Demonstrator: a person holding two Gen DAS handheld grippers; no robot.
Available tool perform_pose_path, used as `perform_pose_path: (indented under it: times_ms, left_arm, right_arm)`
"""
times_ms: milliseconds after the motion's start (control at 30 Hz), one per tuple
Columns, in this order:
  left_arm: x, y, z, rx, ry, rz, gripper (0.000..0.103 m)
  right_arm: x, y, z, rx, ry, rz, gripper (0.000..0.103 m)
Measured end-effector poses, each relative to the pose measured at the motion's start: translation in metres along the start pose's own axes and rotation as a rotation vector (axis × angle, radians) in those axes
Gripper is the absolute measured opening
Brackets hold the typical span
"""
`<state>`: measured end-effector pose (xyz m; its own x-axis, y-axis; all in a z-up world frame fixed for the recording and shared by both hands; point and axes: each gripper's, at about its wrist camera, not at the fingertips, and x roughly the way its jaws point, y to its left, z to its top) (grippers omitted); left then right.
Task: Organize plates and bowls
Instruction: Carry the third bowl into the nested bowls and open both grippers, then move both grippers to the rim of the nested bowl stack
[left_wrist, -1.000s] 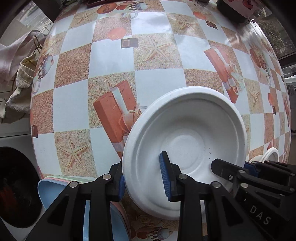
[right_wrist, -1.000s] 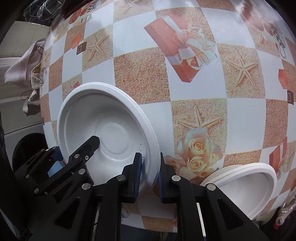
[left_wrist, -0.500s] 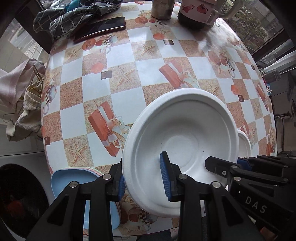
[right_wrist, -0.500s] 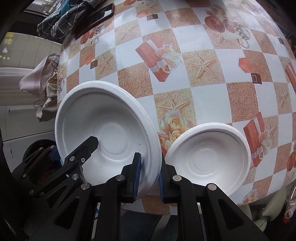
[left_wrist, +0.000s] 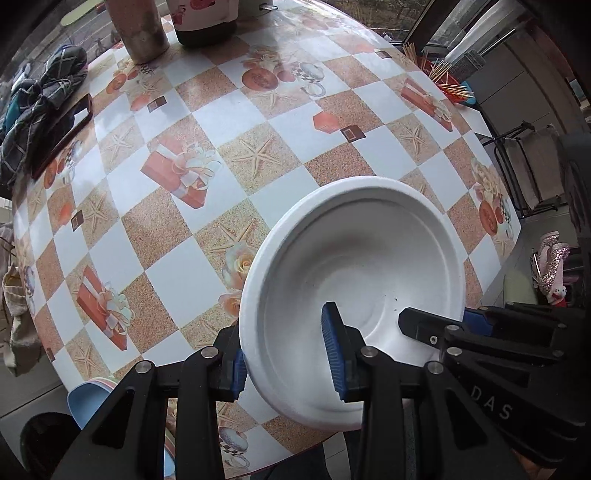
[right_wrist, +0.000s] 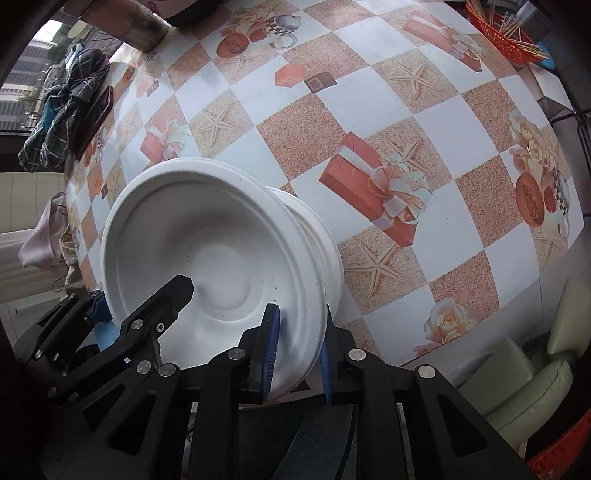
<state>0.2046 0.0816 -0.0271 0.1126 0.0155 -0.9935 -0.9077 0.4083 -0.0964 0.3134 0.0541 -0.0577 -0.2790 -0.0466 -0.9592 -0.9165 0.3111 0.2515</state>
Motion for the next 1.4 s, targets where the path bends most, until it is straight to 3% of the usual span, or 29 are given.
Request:
perform_pose_path:
  times_ms: [100, 267, 467, 567, 767, 1000, 1400]
  left_arm:
    - [0.008, -0.008, 0.003, 0.030, 0.018, 0.014, 0.039]
    - [0.012, -0.007, 0.007, 0.039, 0.039, 0.027, 0.052]
    - [0.001, 0.005, 0.004, 0.036, 0.023, -0.025, 0.069]
    - [-0.010, 0.013, 0.001, 0.032, 0.013, -0.062, 0.077]
    - [-0.018, 0.028, -0.016, 0.053, 0.069, -0.093, 0.079]
    - [-0.006, 0.023, -0.036, 0.079, 0.178, -0.064, 0.079]
    - [-0.010, 0.009, -0.026, 0.170, 0.191, 0.001, 0.093]
  right_arm:
    - [0.000, -0.011, 0.002, 0.017, 0.001, -0.001, 0.021]
    - [-0.001, -0.012, 0.009, 0.016, -0.015, 0.001, 0.021]
    - [-0.010, -0.023, 0.014, 0.036, -0.032, 0.004, 0.025]
    - [-0.017, -0.032, 0.014, 0.060, -0.061, 0.016, 0.100]
    - [-0.012, -0.039, 0.006, 0.074, -0.034, -0.008, 0.102]
    - [0.000, -0.025, -0.016, -0.003, -0.022, 0.004, 0.102]
    - [-0.015, -0.021, -0.019, 0.001, -0.074, -0.003, 0.102]
